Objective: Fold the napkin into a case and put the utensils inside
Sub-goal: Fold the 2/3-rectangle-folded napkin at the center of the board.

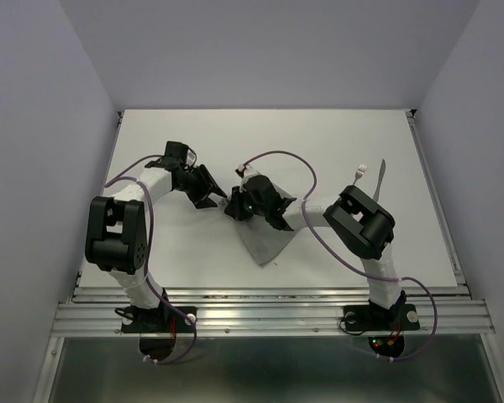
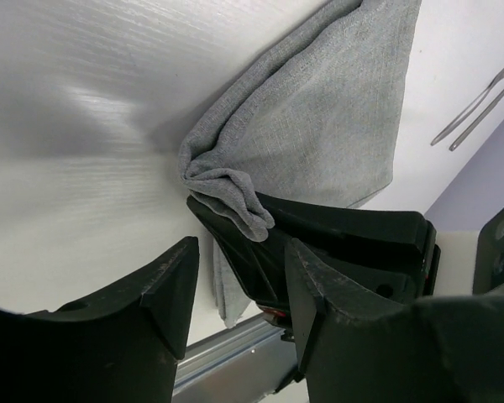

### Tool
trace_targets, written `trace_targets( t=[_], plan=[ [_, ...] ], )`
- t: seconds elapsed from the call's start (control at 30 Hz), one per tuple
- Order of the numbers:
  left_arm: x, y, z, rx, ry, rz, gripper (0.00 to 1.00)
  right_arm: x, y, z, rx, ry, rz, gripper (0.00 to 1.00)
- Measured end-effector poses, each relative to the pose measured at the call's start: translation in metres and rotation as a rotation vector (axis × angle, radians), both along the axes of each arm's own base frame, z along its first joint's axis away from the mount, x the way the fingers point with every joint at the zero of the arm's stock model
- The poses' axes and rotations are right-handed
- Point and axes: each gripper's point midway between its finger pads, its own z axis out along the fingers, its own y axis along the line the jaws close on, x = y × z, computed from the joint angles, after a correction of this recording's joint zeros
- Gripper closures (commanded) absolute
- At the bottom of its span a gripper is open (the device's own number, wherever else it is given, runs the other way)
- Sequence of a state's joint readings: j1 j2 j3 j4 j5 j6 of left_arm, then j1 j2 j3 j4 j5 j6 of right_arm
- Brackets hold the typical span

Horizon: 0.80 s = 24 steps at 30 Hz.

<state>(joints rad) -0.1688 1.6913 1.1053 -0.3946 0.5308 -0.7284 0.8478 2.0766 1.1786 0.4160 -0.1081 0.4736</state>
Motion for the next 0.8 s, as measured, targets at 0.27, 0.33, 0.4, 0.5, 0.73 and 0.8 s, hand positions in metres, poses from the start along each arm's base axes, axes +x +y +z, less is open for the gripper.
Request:
trace_targets(
  t=[0.27, 0.33, 0.4, 0.5, 0.73, 0.8],
  plan=[
    [0.005, 0.011, 0.0, 0.018, -0.023, 0.003, 0.56, -0.001, 0.0, 0.009, 0.119, 0.158, 0.063, 0.99],
    [0.005, 0.012, 0.001, 0.022, -0.034, -0.001, 0.61, 0.001, 0.0, 0.009, 0.139, 0.192, 0.076, 0.99],
    [0.006, 0.012, 0.001, 0.024, -0.042, -0.009, 0.65, 0.001, 0.001, 0.01, 0.155, 0.221, 0.087, 0.99],
    [0.006, 0.011, 0.001, 0.023, -0.052, -0.019, 0.71, -0.001, 0.003, 0.009, 0.177, 0.281, 0.115, 0.99],
    [0.006, 0.011, -0.002, 0.028, -0.071, -0.042, 0.76, -0.013, 0.007, 0.006, 0.215, 0.405, 0.191, 0.99],
    [0.006, 0.01, -0.002, 0.029, -0.077, -0.051, 0.8, -0.015, 0.009, 0.004, 0.229, 0.442, 0.215, 0.99]
  ],
)
